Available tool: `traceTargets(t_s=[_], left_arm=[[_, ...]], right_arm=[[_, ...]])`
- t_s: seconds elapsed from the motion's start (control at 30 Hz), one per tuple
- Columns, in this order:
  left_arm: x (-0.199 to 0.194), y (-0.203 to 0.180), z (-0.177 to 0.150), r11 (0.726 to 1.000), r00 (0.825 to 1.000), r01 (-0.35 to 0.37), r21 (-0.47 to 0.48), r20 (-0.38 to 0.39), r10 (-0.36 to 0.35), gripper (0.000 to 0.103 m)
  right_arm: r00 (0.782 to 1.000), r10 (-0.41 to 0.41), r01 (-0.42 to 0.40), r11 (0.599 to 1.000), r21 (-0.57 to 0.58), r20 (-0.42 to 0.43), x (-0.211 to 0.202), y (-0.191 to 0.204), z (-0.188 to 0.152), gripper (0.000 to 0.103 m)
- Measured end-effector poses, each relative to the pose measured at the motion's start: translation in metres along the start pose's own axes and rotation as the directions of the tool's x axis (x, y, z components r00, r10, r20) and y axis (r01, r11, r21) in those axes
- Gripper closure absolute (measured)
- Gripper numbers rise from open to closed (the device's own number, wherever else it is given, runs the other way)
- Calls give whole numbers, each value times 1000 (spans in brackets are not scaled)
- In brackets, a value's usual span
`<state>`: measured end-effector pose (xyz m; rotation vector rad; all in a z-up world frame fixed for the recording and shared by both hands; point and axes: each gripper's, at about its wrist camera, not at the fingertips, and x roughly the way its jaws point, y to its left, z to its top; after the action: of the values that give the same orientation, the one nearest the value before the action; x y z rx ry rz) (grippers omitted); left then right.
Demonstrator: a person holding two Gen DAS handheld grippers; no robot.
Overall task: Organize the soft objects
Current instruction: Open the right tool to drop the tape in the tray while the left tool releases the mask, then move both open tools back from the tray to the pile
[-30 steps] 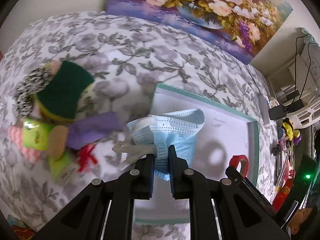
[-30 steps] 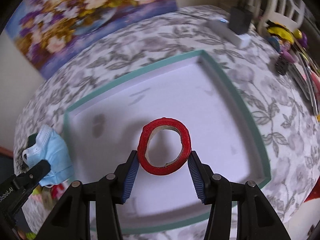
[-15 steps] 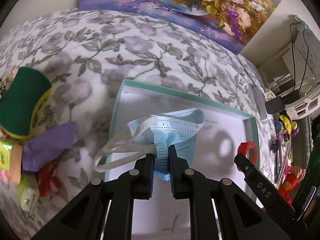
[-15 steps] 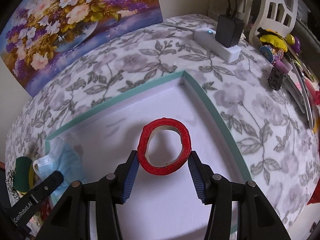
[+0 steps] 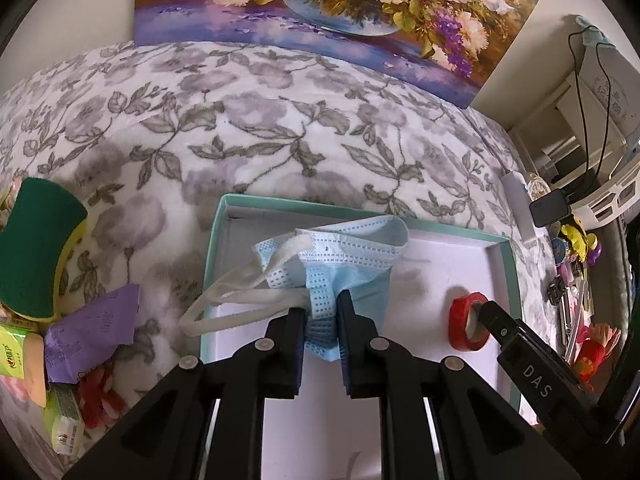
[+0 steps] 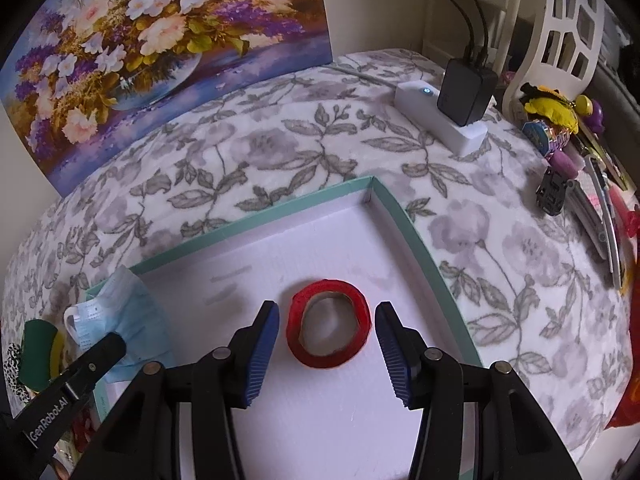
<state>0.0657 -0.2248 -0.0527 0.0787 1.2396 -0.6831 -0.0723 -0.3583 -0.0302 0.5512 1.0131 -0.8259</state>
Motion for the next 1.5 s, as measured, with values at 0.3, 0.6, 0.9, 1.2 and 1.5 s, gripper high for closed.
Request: traceTargets(t_s=[0.3,0.6,0.9,1.2,1.5], left_arm=[[-15,-3,4,1000,999,-29,9,15,29,54],[-25,16,7,991,991,-124,-48,50,126,15],[-29,38,7,967,965,-241,-85,85,248,1],[-36,41,6,956,952,-285,-69,100,290,1],[-55,43,1,948,940,-314,-60,120,319,1]], right_arm=[[1000,27,-27,1000,-5,-9,-10,1,3,30],[999,20,-20,1000,-22,-26,-10,3,3,0],[999,19,-21,999,-50,-36,-10,8,2,0],[996,48,-53,997,-59,-75,-15,15,-3,0],[998,19,-28,991,-133,-66,-24,31,-16,0]])
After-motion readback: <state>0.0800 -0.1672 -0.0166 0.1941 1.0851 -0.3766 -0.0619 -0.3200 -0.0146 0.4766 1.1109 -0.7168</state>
